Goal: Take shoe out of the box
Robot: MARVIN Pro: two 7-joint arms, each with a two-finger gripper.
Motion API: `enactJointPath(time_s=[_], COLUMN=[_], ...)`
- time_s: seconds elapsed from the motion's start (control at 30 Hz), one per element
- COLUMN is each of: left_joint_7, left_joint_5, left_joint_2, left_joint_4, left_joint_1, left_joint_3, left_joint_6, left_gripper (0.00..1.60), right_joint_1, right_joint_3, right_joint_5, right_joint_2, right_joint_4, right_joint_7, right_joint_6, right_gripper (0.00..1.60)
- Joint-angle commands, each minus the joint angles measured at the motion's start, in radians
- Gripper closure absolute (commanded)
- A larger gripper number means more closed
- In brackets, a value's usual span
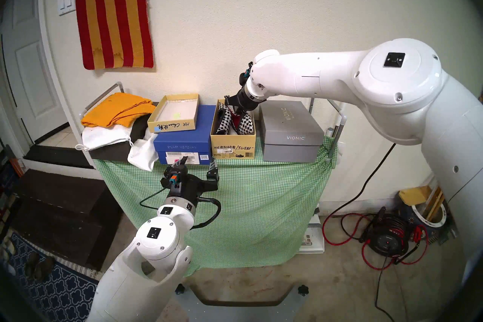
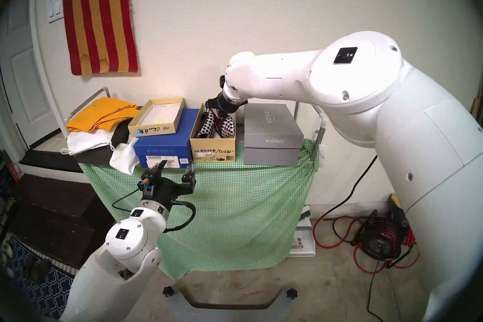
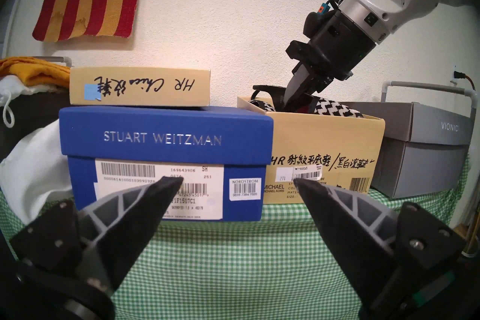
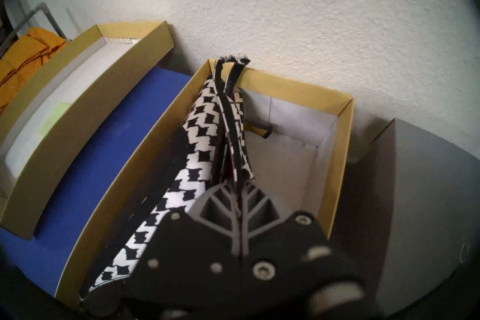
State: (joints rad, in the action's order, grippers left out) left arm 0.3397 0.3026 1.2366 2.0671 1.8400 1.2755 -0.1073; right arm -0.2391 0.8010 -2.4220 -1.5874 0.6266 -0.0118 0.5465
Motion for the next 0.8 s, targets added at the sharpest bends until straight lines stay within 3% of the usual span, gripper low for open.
enactJointPath(time_s=[0.0,0.43,0.77], left_joint_7=[0.0,0.0,0.0], left_joint_5=[0.0,0.0,0.0], left_joint_2=[-0.001,-0.001,-0.001], left_joint_4=[0.0,0.0,0.0], left_joint_1=[0.0,0.0,0.0], left_joint_3=[0.0,0.001,0.001], left_joint_6=[0.0,0.0,0.0], left_gripper=[0.0,0.0,0.0], right_joint_1=[-0.089,-0.162,-0.2], right_joint_3=[-0.002,-0.002,0.007], right_joint_5=[0.006,0.001,0.001], right_joint_2=[0.062,0.173,0.265], right_joint_4=[0.009,0.253,0.402], right_joint_7=[0.015,0.128,0.26], right_joint_6=[-0.021,-0.128,-0.297], right_gripper=[1.6,1.6,1.6])
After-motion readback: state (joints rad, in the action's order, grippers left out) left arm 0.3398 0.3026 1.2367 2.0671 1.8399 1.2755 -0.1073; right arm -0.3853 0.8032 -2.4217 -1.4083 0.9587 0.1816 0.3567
